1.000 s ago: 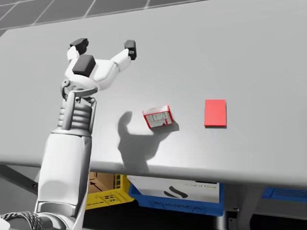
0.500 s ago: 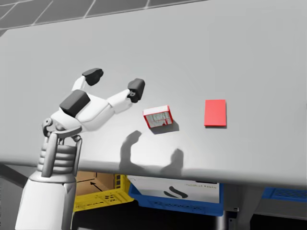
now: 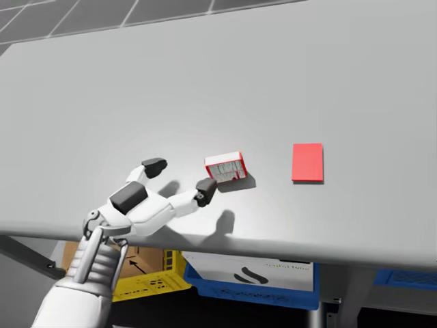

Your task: Look at the card. If it is red, pick the object on the left. If it is green, pick the object on the right.

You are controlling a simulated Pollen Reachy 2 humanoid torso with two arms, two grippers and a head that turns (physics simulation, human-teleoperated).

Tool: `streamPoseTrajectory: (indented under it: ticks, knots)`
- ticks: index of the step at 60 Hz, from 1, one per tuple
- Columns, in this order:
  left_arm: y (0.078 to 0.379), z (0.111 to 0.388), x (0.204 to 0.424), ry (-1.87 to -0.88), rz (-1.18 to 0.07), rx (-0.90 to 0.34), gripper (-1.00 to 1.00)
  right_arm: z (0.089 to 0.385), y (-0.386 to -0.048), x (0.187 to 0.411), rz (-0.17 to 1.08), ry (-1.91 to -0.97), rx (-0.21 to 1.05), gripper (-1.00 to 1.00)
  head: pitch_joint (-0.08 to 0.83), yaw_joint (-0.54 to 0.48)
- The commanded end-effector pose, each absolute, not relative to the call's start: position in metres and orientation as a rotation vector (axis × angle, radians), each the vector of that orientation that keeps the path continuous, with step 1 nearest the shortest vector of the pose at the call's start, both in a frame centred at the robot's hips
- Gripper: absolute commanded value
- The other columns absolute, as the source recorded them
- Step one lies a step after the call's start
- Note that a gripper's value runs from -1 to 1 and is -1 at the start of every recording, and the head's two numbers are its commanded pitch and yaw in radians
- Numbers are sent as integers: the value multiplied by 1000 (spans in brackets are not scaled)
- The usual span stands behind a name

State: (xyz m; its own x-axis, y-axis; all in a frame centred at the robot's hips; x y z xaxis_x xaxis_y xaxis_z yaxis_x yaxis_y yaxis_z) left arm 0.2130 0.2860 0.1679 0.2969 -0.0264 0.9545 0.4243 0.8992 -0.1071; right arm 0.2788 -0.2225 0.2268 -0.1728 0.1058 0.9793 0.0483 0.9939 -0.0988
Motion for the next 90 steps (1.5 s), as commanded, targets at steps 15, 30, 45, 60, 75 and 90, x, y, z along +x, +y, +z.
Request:
streamPoseTrajectory:
  ticks: [15, 30, 45, 60, 75, 90]
  knots:
    - [254, 154, 248, -1160, -400, -329, -1000, 225, -220, 279, 41, -1746, -108, -1000, 753, 289]
    - [231, 153, 264, -1129, -463, -322, -1000, 225, -220, 279, 44, -1748, -106, -1000, 751, 286]
    - [227, 149, 265, -1117, -471, -325, -179, 226, -221, 279, 46, -1750, -108, -1000, 752, 282]
    - [230, 151, 258, -1135, -477, -330, 1000, 225, -220, 279, 47, -1751, -109, -1000, 744, 284]
    - [230, 151, 256, -1141, -479, -329, 1000, 226, -220, 278, 46, -1751, -108, -1000, 620, 298]
    - [229, 153, 254, -1143, -484, -330, 1000, 226, -220, 277, 45, -1750, -110, -1000, 405, 299]
